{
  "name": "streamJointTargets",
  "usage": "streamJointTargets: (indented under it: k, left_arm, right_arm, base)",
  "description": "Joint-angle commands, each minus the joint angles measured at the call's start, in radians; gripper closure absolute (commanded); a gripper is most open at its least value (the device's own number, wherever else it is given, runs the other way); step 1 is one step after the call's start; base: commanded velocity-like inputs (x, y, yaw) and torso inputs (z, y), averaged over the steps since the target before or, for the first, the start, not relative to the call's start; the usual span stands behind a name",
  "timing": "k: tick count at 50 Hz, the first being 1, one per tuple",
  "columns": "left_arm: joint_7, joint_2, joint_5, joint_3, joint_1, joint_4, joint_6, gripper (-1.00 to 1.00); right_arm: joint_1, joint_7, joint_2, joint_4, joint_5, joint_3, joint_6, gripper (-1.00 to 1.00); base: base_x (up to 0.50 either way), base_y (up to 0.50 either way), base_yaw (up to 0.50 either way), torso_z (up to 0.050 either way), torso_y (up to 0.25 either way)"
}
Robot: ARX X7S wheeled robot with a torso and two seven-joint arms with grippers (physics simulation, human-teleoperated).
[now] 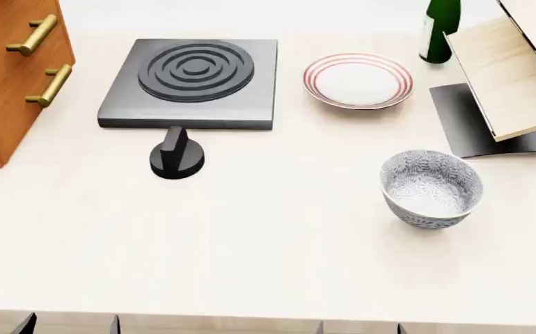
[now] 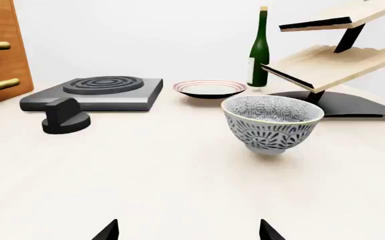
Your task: Put the bowl on the stove.
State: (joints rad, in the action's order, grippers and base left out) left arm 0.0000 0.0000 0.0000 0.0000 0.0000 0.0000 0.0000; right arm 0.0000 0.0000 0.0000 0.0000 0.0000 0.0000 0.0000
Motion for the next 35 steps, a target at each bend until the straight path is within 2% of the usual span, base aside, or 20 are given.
streamJointTargets:
  k: [1,17,18,20,21,26,28,33,35]
  left_arm:
    - [0.002,-0.02,-0.027,0.02,0.005,0.007,0.049,-1.0]
    - [-0.049,-0.058,-0.046,0.065,0.003,0.007,0.05,-1.0]
    - [0.003,-0.015,-0.003,0.015,0.006,0.01,0.044,-1.0]
    - [-0.02,-0.019,-0.047,-0.001,-0.014,0.026,0.021,-1.0]
    - [-0.028,-0.018,-0.079,-0.012,-0.012,0.002,-0.019,-1.0]
    - [-0.059,-0.036,-0.078,0.008,-0.003,0.023,0.013,-1.0]
    - [-0.109,-0.034,-0.043,0.003,0.002,0.031,0.087,-1.0]
    - [-0.195,-0.057,-0.089,-0.08,-0.11,0.183,-0.034,-1.0]
    - [-0.218,-0.086,-0.161,-0.151,-0.199,0.292,-0.136,-1.0]
  right_arm:
    - [0.0,0.023,0.014,-0.003,0.017,-0.021,0.012,-1.0]
    - [0.005,0.067,0.053,0.014,0.063,-0.067,0.018,-1.0]
    - [0.003,0.013,0.008,0.013,0.018,-0.014,0.021,-1.0]
    - [0.004,0.033,0.025,0.069,-0.001,-0.032,0.004,-1.0]
    - [-0.002,0.034,0.016,0.073,0.051,-0.015,0.027,-1.0]
    - [-0.008,0.058,0.032,0.024,0.053,-0.04,0.046,-1.0]
    - [-0.002,0.067,0.038,0.019,0.059,-0.042,0.053,-1.0]
    - [0.115,0.124,0.067,-0.194,0.177,0.06,0.276,-1.0]
    - [0.227,0.163,0.117,-0.319,0.263,0.166,0.433,-1.0]
  base:
    - [0.0,0.0,0.0,0.0,0.0]
    - [0.0,0.0,0.0,0.0,0.0]
    - [0.0,0.0,0.0,0.0,0.0]
    - [0.0,0.0,0.0,0.0,0.0]
    - [0.0,0.0,0.0,0.0,0.0]
    - [0.0,0.0,0.0,0.0,0.0]
    - [0.0,0.0,0.0,0.0,0.0]
    - [0.0,0.0,0.0,0.0,0.0]
    - [0.0,0.0,0.0,0.0,0.0]
